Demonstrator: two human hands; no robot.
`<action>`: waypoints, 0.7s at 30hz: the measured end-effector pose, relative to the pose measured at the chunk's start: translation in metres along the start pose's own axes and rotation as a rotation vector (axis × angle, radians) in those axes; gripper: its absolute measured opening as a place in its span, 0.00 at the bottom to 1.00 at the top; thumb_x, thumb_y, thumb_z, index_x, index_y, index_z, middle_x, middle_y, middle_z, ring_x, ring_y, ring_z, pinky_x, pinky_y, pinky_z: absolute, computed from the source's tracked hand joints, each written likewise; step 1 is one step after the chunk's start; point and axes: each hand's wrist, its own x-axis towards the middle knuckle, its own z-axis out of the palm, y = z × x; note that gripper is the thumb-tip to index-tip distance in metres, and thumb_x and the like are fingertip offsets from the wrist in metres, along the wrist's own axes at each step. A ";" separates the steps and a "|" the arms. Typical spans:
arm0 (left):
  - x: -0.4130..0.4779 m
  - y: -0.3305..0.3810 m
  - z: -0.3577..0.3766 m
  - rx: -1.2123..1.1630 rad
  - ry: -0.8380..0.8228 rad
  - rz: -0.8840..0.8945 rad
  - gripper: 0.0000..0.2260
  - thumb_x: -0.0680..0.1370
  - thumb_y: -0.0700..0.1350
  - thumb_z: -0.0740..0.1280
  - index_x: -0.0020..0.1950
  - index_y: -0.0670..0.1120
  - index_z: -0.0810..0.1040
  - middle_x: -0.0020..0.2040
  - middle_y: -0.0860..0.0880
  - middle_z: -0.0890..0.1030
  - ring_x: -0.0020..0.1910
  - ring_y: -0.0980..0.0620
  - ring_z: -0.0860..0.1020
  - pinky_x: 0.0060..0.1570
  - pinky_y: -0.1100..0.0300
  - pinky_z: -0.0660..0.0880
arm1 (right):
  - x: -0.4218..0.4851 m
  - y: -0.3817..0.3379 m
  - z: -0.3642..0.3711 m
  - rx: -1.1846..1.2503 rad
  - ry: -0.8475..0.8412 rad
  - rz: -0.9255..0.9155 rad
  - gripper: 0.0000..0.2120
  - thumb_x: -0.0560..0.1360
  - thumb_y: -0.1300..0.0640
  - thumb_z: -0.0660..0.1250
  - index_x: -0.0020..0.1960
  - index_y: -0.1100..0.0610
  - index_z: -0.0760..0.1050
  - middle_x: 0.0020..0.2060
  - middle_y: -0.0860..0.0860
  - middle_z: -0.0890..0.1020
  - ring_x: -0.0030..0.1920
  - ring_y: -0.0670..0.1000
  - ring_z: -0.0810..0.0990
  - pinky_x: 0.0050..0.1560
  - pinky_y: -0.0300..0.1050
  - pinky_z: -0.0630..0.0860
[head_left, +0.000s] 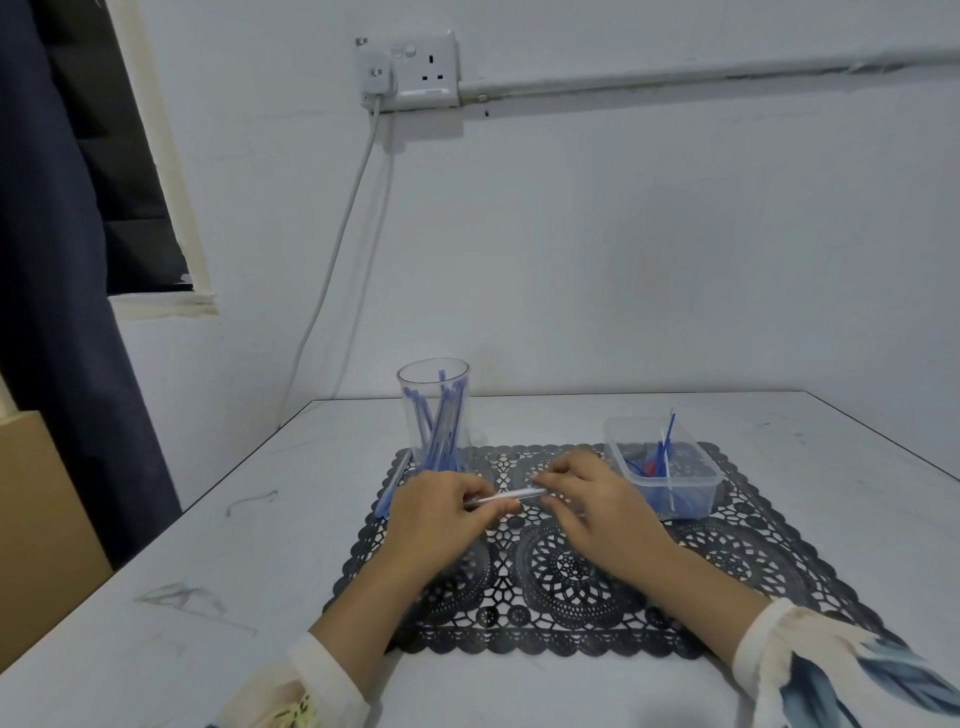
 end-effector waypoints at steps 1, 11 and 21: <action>0.000 -0.001 0.000 0.006 -0.002 0.002 0.14 0.70 0.64 0.66 0.45 0.57 0.83 0.32 0.56 0.81 0.32 0.60 0.75 0.33 0.68 0.69 | 0.000 0.000 0.001 -0.008 -0.020 -0.004 0.17 0.74 0.51 0.58 0.54 0.57 0.81 0.45 0.49 0.81 0.43 0.47 0.78 0.42 0.43 0.79; 0.002 -0.005 0.003 0.019 -0.002 -0.014 0.16 0.70 0.65 0.65 0.44 0.56 0.83 0.29 0.56 0.78 0.29 0.60 0.72 0.31 0.69 0.67 | 0.001 -0.002 -0.003 -0.002 0.009 -0.060 0.15 0.73 0.55 0.58 0.54 0.56 0.80 0.42 0.49 0.81 0.41 0.48 0.78 0.40 0.42 0.78; 0.002 -0.004 0.003 0.038 0.005 -0.048 0.20 0.70 0.68 0.63 0.39 0.53 0.83 0.28 0.52 0.79 0.31 0.56 0.76 0.36 0.60 0.74 | 0.000 0.001 0.000 0.027 0.058 -0.100 0.13 0.71 0.65 0.65 0.54 0.58 0.80 0.45 0.51 0.80 0.46 0.46 0.76 0.46 0.37 0.75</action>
